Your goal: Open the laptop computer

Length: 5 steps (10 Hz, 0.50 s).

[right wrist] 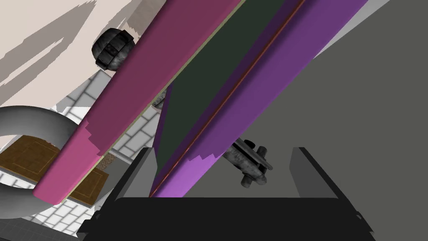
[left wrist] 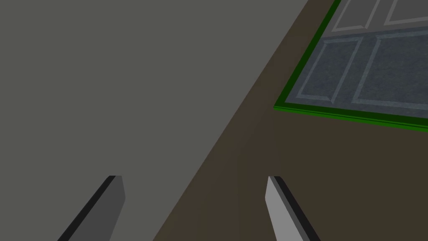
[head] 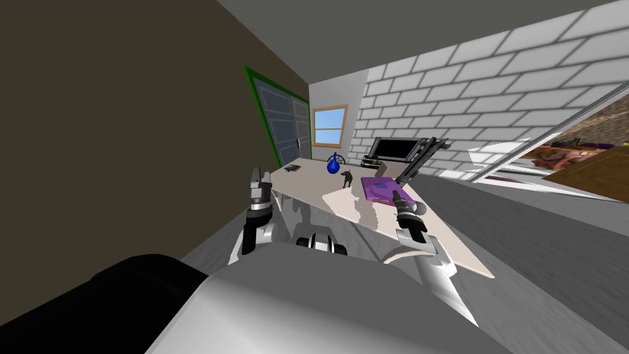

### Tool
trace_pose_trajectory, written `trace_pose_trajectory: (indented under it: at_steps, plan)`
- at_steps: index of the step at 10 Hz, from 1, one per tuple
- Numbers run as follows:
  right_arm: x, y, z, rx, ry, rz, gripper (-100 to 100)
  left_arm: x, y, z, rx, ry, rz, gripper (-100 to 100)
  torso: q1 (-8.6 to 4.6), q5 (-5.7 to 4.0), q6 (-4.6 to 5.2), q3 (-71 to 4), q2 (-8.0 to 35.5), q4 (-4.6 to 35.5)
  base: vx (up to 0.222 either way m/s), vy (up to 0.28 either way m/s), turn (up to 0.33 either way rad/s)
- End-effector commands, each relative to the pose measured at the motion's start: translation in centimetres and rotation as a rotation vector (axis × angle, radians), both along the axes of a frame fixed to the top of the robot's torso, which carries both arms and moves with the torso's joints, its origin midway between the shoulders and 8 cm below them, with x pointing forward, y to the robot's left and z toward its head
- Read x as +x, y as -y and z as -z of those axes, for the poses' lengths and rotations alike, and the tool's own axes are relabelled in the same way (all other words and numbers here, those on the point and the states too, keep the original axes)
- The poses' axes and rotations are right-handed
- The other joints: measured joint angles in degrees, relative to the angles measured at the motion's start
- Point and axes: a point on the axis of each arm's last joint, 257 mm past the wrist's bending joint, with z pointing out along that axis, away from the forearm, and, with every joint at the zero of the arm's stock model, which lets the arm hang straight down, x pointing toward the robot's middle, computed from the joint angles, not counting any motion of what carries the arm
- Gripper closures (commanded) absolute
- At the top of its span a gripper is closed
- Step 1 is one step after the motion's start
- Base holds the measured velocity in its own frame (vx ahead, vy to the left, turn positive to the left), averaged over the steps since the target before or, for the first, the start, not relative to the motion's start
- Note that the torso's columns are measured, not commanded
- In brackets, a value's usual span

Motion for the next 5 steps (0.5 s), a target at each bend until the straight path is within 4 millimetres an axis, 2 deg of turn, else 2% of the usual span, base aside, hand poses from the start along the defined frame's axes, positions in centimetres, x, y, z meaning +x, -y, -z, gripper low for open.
trace_pose_trajectory:
  at_steps: [1,5]
  plan:
    - [-0.01,-0.02,0.07,0.001,-0.001,0.000,0,0.00,0.00,0.00,0.000,0.000,0.000,0,-0.05,-0.01,0.01,0.0,0.0,0.0,0.000,0.000,0.000]
    - [-0.04,-0.06,0.25,0.003,-0.004,0.000,0,0.00,0.00,0.00,0.000,0.000,0.000,0,-0.03,-0.03,0.00,0.0,0.1,0.0,0.000,0.000,0.000]
